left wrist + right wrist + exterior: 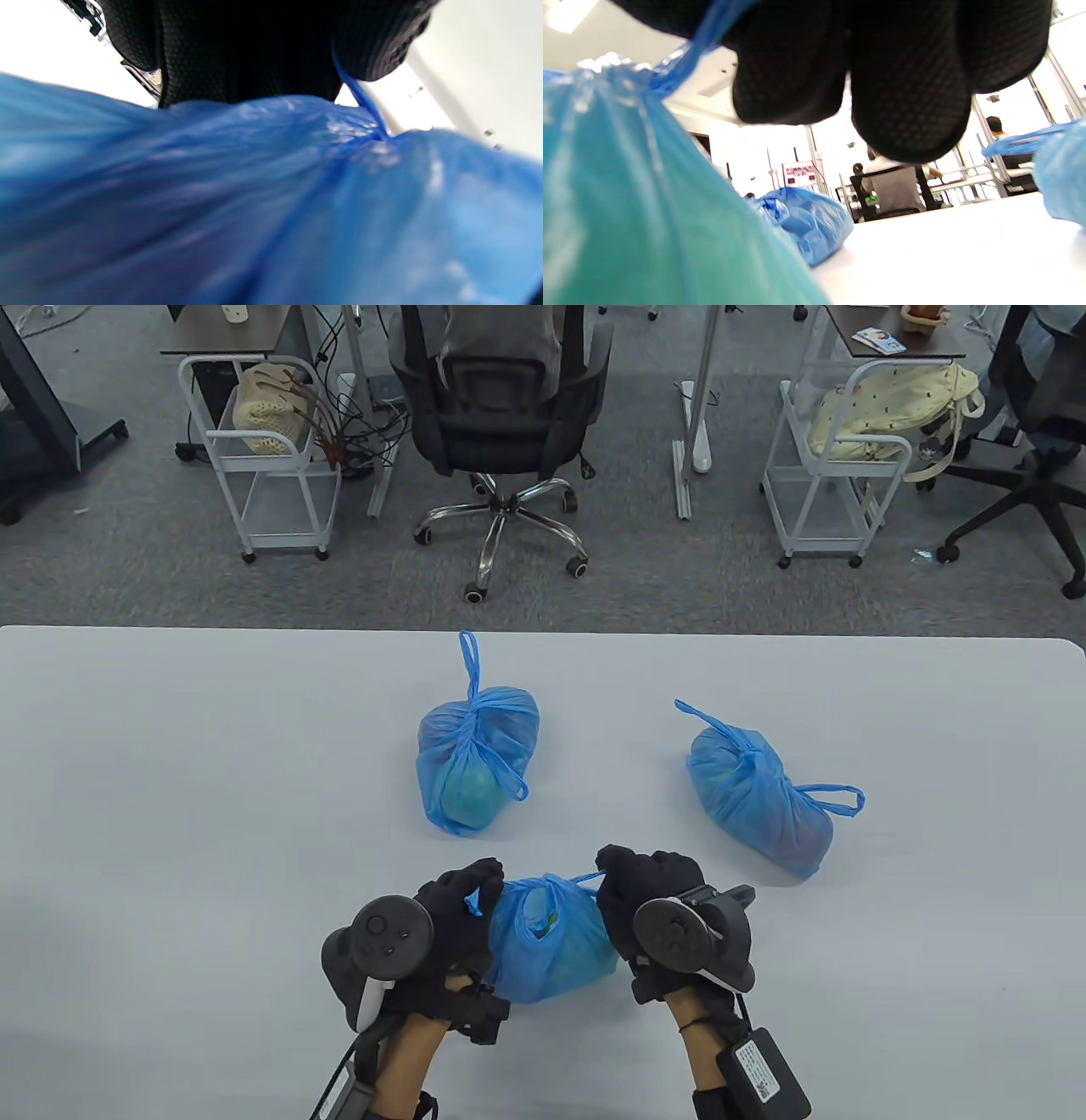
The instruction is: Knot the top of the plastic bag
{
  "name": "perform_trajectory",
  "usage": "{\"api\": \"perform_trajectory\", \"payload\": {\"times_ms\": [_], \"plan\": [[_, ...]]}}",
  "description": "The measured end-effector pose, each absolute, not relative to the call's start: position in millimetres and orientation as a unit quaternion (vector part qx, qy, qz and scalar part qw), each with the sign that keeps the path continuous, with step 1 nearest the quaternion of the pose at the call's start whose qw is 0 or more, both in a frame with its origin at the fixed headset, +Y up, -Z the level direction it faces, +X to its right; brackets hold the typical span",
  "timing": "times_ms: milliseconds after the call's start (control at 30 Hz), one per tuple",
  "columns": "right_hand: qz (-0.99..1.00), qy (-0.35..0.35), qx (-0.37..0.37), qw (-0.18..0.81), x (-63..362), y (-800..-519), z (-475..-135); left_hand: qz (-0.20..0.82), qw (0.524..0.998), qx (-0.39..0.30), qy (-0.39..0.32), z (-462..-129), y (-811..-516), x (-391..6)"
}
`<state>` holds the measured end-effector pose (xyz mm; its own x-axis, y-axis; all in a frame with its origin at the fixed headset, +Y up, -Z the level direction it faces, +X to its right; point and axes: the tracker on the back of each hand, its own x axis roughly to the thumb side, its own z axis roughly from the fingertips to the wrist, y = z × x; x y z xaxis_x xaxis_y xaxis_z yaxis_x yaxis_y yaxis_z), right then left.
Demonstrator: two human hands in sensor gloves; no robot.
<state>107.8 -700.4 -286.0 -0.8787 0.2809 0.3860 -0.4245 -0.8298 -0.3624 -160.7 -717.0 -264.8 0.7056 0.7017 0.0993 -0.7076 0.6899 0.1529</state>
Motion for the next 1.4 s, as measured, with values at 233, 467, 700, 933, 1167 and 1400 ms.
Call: {"api": "perform_trajectory", "payload": {"times_ms": [233, 467, 700, 933, 1167, 1400], "plan": [[0.957, -0.199, 0.161, 0.137, 106.2, -705.7, -290.1, 0.296, 0.952, 0.061, 0.041, -267.7, -718.9, -165.8], [0.965, -0.177, 0.153, 0.118, 112.6, -712.9, -295.5, 0.254, 0.963, 0.018, 0.088, -273.9, -725.9, -178.0], [0.972, -0.151, 0.128, 0.126, 125.7, -722.6, -302.1, 0.209, 0.969, -0.034, 0.127, -281.5, -737.2, -192.2], [0.976, -0.143, 0.126, 0.109, 124.4, -723.6, -302.6, 0.196, 0.967, -0.077, 0.141, -282.9, -740.2, -195.2], [0.954, -0.213, 0.122, 0.172, 128.7, -709.3, -293.7, 0.238, 0.965, 0.077, 0.083, -263.2, -703.0, -184.4], [0.931, -0.262, 0.156, 0.201, 119.5, -698.4, -286.5, 0.313, 0.919, 0.197, -0.135, -246.9, -682.4, -155.2]]}}
